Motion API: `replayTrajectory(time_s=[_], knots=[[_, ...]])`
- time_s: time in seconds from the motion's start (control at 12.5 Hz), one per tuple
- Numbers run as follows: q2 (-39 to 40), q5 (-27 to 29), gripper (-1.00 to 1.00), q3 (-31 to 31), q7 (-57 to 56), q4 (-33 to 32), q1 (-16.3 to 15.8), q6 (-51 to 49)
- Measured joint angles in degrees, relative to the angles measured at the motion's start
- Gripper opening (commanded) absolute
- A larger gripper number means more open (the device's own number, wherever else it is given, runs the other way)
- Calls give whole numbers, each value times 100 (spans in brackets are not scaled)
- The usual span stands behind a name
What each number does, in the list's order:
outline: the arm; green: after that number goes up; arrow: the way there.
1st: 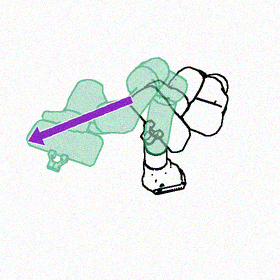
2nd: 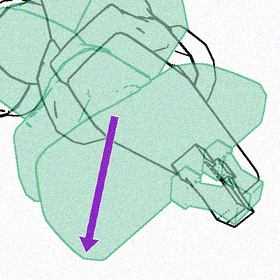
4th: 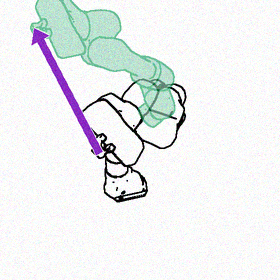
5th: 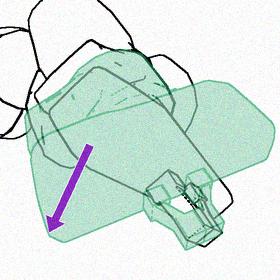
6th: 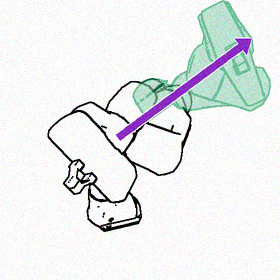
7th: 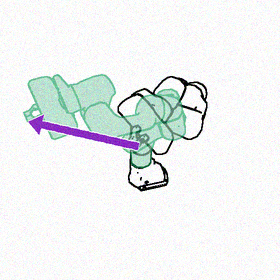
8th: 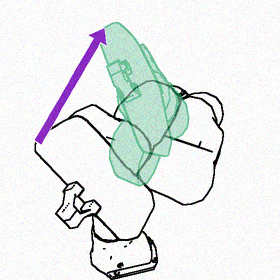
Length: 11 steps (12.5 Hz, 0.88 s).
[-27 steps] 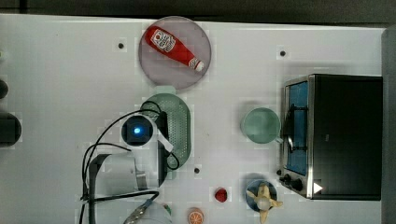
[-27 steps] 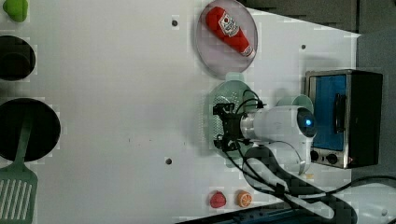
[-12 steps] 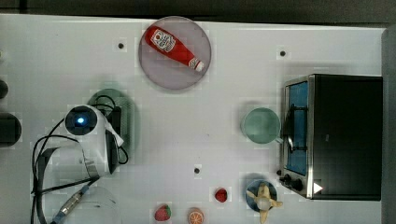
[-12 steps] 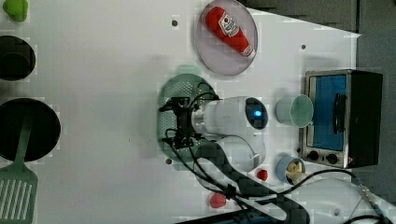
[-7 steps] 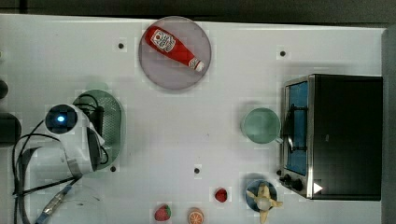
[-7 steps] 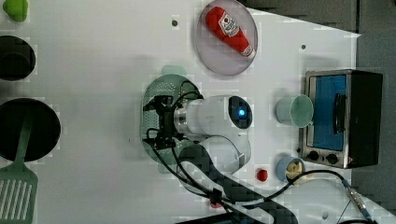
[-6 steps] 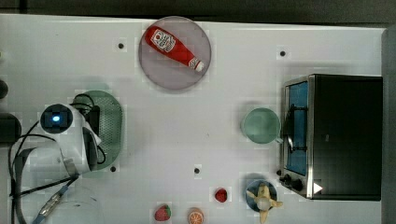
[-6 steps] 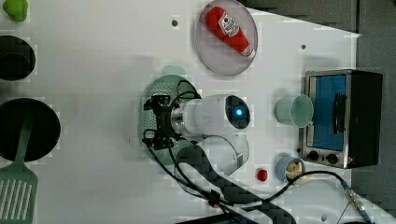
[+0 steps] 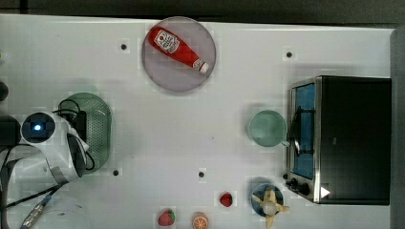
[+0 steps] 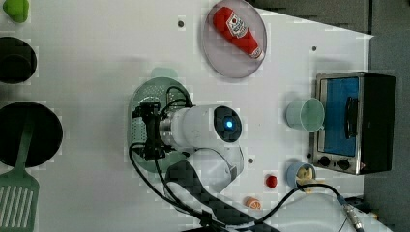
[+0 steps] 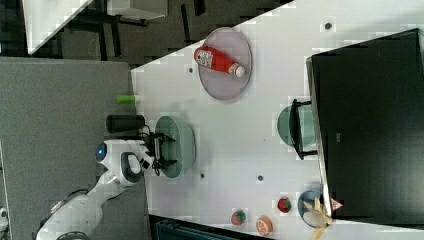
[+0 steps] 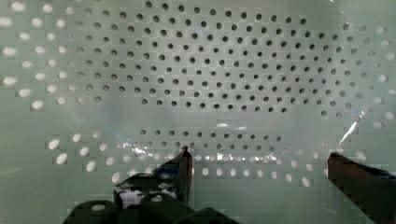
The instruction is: Drag strainer right to left.
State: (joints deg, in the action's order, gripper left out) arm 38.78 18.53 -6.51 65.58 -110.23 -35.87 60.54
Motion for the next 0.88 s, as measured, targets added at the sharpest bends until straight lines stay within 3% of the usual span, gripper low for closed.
replayTrajectory(time_s=[0.24, 0.4, 0.72, 0.88], knots=[[-84, 106, 100, 37, -11, 0, -145, 11], [-383, -4, 100, 261, -274, -157, -249, -629], [-1979, -270, 100, 1201, -1578, -448, -394, -2143], [-2922, -946, 100, 1968, -2613, -269, -397, -2644]])
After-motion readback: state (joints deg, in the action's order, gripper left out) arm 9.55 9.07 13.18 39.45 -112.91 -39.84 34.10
